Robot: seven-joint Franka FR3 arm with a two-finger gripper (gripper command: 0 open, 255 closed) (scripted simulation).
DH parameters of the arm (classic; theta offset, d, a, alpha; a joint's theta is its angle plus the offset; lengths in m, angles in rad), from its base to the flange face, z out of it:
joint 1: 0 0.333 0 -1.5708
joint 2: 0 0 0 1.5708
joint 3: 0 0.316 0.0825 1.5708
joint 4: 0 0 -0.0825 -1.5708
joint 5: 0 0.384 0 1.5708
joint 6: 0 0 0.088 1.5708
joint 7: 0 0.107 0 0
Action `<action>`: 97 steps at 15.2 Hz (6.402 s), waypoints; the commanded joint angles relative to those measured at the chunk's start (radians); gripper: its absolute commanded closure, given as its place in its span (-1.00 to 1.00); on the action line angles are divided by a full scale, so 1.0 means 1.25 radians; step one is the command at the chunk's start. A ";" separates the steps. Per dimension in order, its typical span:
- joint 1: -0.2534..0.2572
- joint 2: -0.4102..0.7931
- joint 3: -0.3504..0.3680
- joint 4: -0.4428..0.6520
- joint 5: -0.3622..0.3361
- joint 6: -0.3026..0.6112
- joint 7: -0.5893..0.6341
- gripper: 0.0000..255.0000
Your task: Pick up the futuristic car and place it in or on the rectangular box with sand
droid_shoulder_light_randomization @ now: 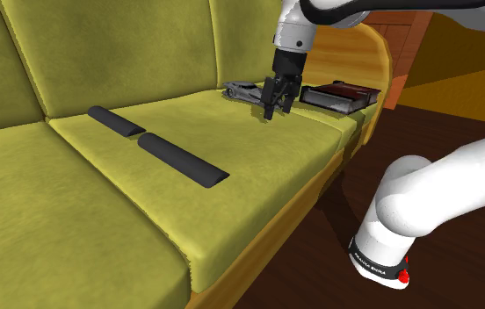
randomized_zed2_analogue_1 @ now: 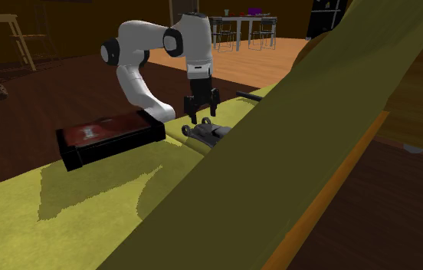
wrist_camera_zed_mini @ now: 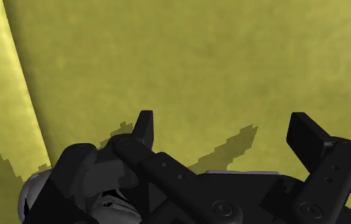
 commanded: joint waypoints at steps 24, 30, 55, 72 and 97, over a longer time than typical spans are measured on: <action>-0.052 0.114 -0.135 0.150 -0.107 -0.018 -0.174 -1.00; -0.052 0.114 -0.135 0.150 -0.107 -0.018 -0.174 1.00; -0.048 0.184 -0.132 0.394 -0.100 -0.192 -0.181 1.00; -0.088 0.098 -0.254 0.447 -0.169 -0.317 -0.351 1.00; -0.143 -0.038 -0.465 0.337 -0.325 -0.290 -0.597 1.00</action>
